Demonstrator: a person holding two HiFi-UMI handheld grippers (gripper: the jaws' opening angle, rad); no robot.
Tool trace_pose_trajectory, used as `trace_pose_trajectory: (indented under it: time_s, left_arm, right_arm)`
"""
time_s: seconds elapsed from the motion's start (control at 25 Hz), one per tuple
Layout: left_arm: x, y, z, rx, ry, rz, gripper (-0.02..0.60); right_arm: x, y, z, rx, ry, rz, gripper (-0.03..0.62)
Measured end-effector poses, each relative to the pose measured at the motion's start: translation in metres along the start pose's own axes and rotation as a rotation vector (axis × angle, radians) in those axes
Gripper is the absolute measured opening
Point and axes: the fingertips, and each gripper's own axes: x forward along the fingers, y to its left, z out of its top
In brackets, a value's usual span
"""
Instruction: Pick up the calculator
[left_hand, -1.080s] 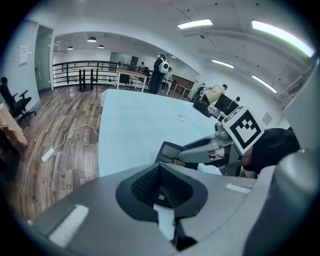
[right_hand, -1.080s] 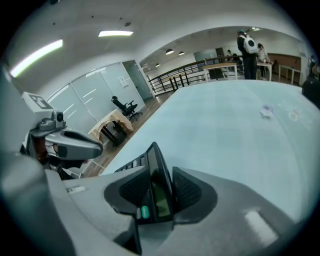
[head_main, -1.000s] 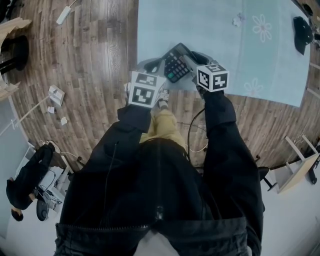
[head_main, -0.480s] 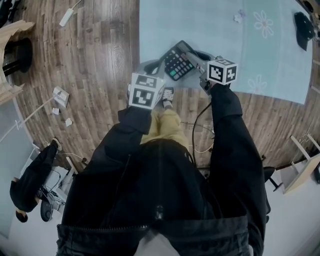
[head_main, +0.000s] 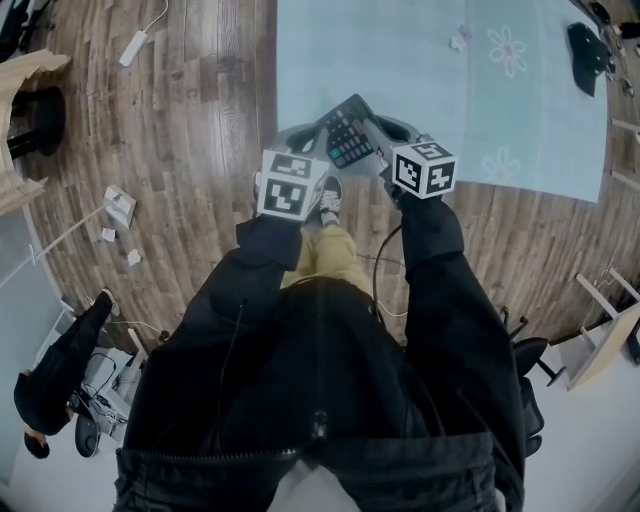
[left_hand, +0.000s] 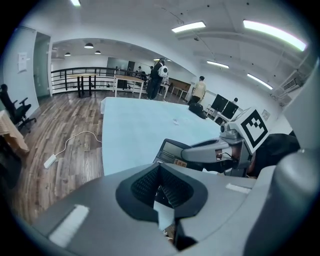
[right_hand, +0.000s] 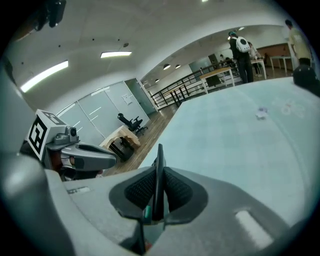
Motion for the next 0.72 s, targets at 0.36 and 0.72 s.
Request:
trace_pose_trajectory:
  time_s: [0.36, 0.72]
  left_arm:
    - [-0.053, -0.016, 0.063, 0.024, -0.154, -0.001, 0.001]
    - [-0.112, -0.041, 0.136, 0.097, -0.328, -0.008, 0.002]
  right_arm:
    - [-0.085, 0.047, 0.079, -0.135, -0.251, -0.251, 0.048]
    - [-0.173, 0.107, 0.161, -0.216, -0.492, -0.377, 0.048]
